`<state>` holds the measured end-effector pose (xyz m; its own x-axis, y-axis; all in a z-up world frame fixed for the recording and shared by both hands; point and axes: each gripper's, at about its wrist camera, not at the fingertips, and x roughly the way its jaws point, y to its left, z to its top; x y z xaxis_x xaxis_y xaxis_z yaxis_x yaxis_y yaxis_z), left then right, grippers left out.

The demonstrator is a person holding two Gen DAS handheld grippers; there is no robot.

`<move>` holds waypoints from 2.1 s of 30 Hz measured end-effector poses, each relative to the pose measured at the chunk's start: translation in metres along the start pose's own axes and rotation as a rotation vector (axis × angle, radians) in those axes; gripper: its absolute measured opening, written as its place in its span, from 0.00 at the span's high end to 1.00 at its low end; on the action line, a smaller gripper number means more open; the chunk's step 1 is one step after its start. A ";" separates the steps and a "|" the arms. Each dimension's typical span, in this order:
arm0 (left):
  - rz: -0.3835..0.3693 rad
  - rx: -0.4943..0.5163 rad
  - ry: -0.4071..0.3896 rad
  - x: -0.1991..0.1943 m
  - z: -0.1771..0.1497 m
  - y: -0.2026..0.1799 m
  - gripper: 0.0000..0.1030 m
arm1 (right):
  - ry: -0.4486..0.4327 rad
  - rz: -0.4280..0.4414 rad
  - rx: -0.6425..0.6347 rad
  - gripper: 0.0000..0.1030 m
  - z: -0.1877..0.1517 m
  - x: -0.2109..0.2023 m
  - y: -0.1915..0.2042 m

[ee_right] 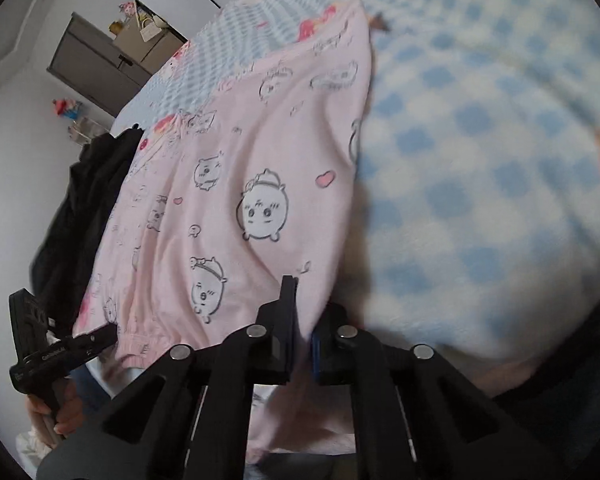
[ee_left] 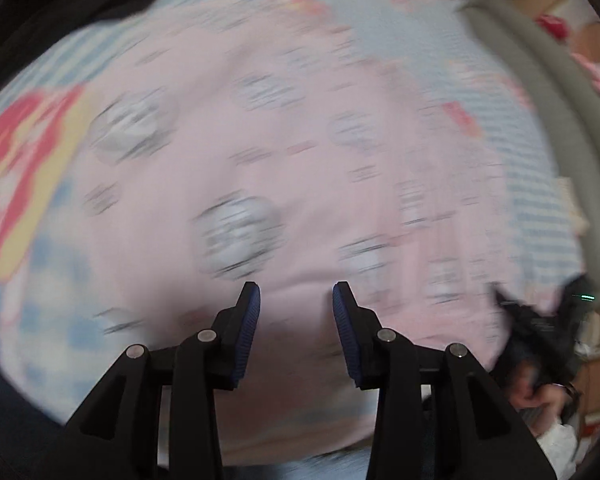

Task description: Fold clothes

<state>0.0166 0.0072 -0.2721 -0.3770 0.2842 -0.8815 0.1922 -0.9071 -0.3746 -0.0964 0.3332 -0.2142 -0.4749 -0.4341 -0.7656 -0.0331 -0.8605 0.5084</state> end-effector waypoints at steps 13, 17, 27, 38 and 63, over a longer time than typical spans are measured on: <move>-0.092 -0.276 -0.175 -0.039 0.012 0.085 0.54 | 0.029 0.163 0.107 0.74 0.006 0.001 -0.011; -0.111 -0.206 -0.170 -0.034 0.013 0.067 0.59 | 0.055 0.157 0.124 0.75 0.013 0.017 -0.008; 0.154 -0.096 -0.137 -0.056 0.016 0.039 0.97 | -0.064 0.041 0.017 0.99 0.011 -0.016 0.011; -0.194 -0.284 -0.138 -0.061 -0.003 0.094 0.77 | -0.025 0.136 0.117 0.83 0.007 -0.017 -0.006; -0.078 -0.170 -0.184 -0.041 0.046 0.052 0.97 | 0.025 0.161 0.036 0.98 0.032 0.015 0.015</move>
<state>0.0003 -0.0660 -0.2423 -0.5523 0.2755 -0.7868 0.2995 -0.8152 -0.4957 -0.1324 0.3223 -0.2054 -0.4547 -0.5728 -0.6820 0.0103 -0.7691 0.6390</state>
